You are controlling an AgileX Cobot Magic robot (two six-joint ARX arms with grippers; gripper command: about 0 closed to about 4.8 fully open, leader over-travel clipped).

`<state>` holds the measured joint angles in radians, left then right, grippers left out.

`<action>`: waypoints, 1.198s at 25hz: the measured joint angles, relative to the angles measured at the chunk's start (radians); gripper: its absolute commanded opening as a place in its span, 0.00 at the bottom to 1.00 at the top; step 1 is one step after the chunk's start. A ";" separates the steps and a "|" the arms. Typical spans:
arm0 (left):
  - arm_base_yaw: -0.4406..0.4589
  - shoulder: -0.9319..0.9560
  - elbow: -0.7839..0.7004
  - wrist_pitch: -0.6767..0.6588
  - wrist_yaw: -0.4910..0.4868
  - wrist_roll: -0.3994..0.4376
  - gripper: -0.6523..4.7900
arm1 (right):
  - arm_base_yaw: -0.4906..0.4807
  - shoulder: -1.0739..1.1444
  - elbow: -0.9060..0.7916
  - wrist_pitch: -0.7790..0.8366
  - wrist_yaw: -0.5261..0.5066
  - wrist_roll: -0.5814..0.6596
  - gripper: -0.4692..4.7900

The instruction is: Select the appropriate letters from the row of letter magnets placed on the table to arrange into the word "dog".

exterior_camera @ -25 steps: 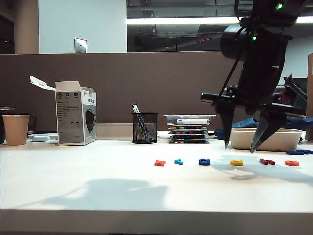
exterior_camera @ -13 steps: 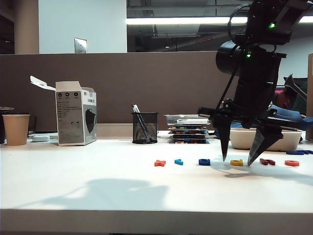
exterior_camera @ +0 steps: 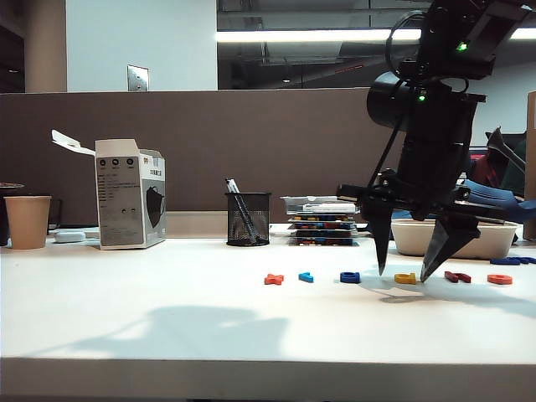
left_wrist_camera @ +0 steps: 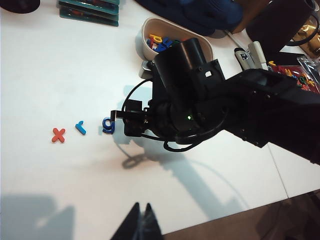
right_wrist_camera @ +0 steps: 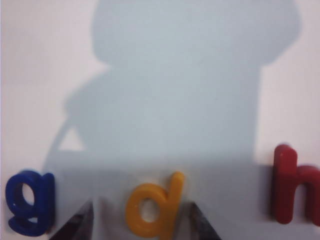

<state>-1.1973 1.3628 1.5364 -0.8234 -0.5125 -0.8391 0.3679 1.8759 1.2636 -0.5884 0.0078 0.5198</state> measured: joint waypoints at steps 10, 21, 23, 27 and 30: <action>0.000 0.000 0.000 0.000 0.000 0.000 0.12 | 0.002 0.002 0.002 -0.015 0.018 0.000 0.54; 0.000 0.000 0.000 0.000 0.000 0.000 0.12 | 0.001 0.002 0.002 -0.022 0.021 0.000 0.42; 0.000 0.000 0.000 0.000 0.000 0.000 0.12 | 0.001 0.002 0.002 -0.022 0.021 0.000 0.37; 0.000 0.000 0.000 0.000 0.000 0.000 0.12 | -0.003 0.002 0.002 -0.026 0.023 0.000 0.37; 0.000 0.000 0.000 0.000 0.000 0.000 0.12 | -0.002 0.002 0.002 -0.025 0.024 0.000 0.36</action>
<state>-1.1973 1.3624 1.5364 -0.8234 -0.5125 -0.8391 0.3664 1.8778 1.2655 -0.6136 0.0322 0.5194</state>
